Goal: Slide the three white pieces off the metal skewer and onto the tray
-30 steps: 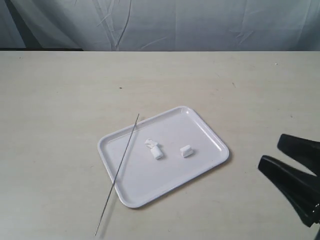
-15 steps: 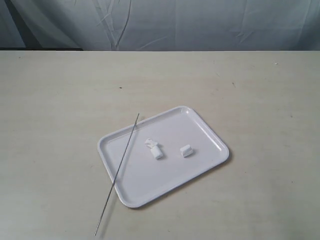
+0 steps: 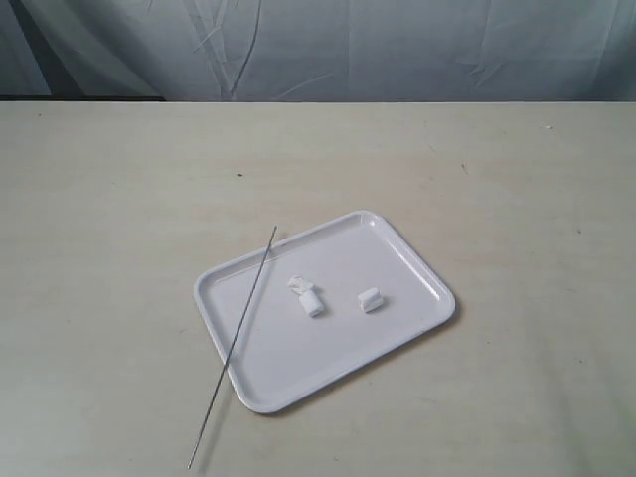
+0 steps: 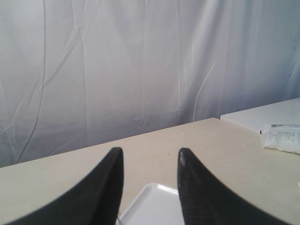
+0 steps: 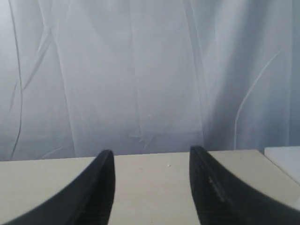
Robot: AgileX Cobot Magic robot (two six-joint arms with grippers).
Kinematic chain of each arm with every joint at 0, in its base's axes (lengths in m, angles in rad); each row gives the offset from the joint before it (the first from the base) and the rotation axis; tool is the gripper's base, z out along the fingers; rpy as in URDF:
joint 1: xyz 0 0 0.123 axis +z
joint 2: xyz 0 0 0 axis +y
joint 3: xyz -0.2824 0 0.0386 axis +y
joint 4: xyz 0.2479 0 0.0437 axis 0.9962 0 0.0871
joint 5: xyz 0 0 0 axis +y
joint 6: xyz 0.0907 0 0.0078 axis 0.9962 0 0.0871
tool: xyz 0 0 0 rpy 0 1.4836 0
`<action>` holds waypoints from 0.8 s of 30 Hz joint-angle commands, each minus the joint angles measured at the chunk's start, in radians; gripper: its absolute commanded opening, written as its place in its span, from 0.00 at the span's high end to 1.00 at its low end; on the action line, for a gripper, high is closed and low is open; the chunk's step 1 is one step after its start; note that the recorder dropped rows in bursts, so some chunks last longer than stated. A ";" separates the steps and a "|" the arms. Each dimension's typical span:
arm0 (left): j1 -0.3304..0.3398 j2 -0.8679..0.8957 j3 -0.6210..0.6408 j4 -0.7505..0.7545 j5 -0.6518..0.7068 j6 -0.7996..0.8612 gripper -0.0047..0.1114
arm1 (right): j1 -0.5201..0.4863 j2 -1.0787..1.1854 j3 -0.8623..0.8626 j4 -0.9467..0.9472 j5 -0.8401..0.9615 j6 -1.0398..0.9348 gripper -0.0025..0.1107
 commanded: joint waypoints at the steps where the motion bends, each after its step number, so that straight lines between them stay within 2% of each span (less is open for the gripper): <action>1: -0.005 -0.008 0.001 0.000 -0.012 -0.004 0.64 | -0.005 -0.007 0.002 -0.433 0.105 0.350 0.56; 8: -0.005 -0.008 0.001 0.000 -0.012 -0.004 0.64 | -0.005 -0.007 0.002 -1.195 0.349 1.084 0.56; 11: -0.005 -0.008 0.001 0.000 -0.012 -0.004 0.64 | -0.005 -0.007 0.002 -1.373 0.419 1.343 0.56; 14: -0.005 -0.008 0.001 0.000 -0.012 -0.004 0.64 | -0.005 -0.007 0.002 -1.450 0.497 1.505 0.56; 21: -0.005 -0.008 0.001 0.000 -0.012 -0.004 0.64 | -0.142 -0.007 0.002 -1.450 0.528 1.511 0.56; 24: -0.005 -0.008 0.001 0.000 -0.012 -0.004 0.64 | -0.166 -0.007 0.002 -1.450 0.530 1.511 0.56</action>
